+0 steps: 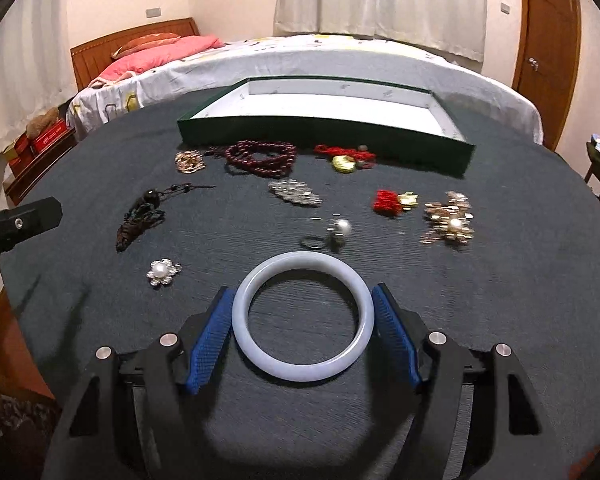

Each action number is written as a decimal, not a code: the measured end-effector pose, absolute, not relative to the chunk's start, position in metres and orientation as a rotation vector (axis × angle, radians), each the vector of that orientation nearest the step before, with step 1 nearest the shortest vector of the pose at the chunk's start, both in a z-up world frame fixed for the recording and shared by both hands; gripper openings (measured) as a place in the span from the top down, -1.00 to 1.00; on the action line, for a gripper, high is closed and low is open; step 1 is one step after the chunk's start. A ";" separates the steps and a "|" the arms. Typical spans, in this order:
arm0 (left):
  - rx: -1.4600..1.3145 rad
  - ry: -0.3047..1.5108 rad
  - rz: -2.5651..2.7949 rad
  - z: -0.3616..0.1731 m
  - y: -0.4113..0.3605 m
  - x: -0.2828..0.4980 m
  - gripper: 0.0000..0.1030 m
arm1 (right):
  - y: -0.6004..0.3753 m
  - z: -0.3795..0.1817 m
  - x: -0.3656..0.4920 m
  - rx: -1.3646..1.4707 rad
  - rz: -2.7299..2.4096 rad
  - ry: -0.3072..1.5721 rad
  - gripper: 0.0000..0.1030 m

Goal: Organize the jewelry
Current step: 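Close the left gripper on the pearl flower brooch while the right gripper holds the bangle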

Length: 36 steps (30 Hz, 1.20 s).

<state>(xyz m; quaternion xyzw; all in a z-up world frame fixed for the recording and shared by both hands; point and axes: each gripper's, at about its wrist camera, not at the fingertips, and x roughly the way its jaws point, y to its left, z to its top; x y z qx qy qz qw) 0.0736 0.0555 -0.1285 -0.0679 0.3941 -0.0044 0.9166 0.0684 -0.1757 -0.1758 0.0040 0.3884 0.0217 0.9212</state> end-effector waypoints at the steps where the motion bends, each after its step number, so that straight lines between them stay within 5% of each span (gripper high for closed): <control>1: -0.139 0.812 -0.019 -0.128 0.052 0.074 -0.93 | -0.181 -0.174 0.066 0.011 0.036 0.793 -0.33; 14: 0.002 0.848 -0.104 -0.148 -0.016 0.077 -0.91 | -0.239 -0.171 0.047 0.095 -0.042 0.769 -0.33; 18: 0.021 0.872 -0.106 -0.160 -0.024 0.081 -0.53 | -0.250 -0.172 0.044 0.118 -0.046 0.770 -0.33; 26: 0.036 0.888 -0.145 -0.171 -0.034 0.086 -0.33 | -0.254 -0.177 0.045 0.142 -0.036 0.780 -0.33; 36: 0.049 0.869 -0.174 -0.173 -0.036 0.087 0.16 | -0.255 -0.181 0.047 0.154 -0.030 0.794 -0.33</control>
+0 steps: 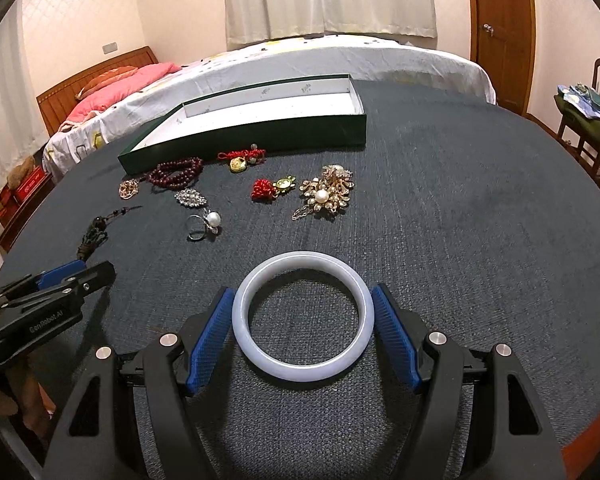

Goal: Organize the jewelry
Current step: 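Close the left gripper on the pearl flower brooch while the right gripper holds the bangle, then carry the pearl flower brooch and jade bangle over the white tray with both grippers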

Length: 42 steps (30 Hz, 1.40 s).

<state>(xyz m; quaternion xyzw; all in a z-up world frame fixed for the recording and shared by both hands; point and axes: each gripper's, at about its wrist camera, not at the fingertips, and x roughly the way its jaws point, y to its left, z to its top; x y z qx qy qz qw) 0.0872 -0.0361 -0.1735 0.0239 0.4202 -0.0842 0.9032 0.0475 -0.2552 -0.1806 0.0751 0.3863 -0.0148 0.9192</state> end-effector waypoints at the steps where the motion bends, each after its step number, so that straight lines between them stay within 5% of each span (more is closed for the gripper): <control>1: 0.055 0.866 -0.172 -0.173 -0.036 0.087 0.20 | -0.255 -0.181 0.048 0.154 -0.030 0.794 -0.33; 6: 0.059 0.855 -0.209 -0.173 -0.039 0.083 0.60 | -0.255 -0.181 0.047 0.155 -0.031 0.795 -0.33; 42: -0.043 0.723 -0.236 -0.117 -0.029 0.094 0.61 | -0.251 -0.155 0.051 0.123 -0.022 0.731 -0.33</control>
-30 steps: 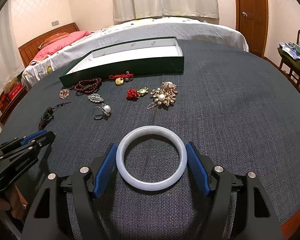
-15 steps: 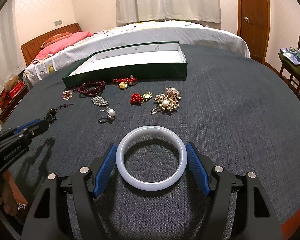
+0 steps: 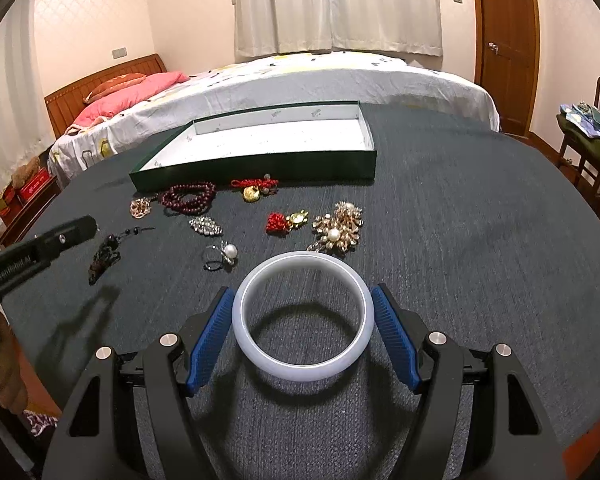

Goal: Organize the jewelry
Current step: 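Carry the pearl flower brooch and jade bangle over the white tray with both grippers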

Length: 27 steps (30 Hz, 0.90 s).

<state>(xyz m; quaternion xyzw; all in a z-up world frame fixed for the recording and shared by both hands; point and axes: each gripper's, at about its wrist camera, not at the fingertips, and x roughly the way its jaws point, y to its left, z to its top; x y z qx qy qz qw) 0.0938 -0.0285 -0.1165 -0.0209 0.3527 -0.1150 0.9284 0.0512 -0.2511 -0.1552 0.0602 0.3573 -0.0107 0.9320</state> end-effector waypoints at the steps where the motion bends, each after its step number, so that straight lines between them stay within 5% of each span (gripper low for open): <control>1: -0.042 0.711 -0.234 -0.113 -0.029 0.095 0.61 | -0.252 -0.153 0.052 0.125 -0.022 0.727 -0.33; 15: -0.013 0.629 -0.262 -0.078 -0.046 0.131 0.61 | -0.257 -0.115 0.090 0.121 -0.007 0.640 -0.33; 27: 0.011 0.620 -0.272 -0.076 -0.075 0.231 0.61 | -0.266 -0.101 0.206 0.079 -0.013 0.603 -0.33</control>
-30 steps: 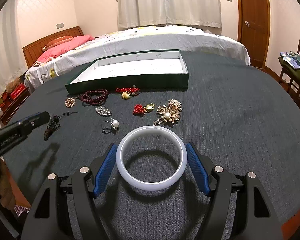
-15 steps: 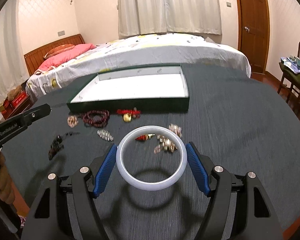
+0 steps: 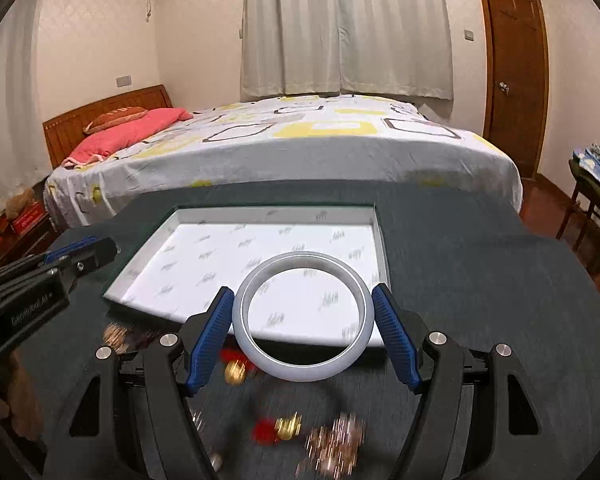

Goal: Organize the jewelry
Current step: 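Carry the pearl flower brooch and jade bangle over the white tray with both grippers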

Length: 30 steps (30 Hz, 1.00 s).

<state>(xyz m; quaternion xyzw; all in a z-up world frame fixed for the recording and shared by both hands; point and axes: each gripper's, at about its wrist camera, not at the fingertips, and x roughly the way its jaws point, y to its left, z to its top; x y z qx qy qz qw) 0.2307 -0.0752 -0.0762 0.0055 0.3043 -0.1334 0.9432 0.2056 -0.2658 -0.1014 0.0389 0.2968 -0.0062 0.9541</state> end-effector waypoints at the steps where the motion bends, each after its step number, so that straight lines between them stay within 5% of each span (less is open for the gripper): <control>1: 0.015 0.628 -0.268 -0.080 -0.077 0.238 0.61 | -0.267 -0.104 0.215 0.081 -0.014 0.611 -0.33; 30: 0.058 0.860 -0.244 -0.167 -0.097 0.321 0.60 | -0.273 -0.169 0.296 0.046 -0.027 0.881 -0.33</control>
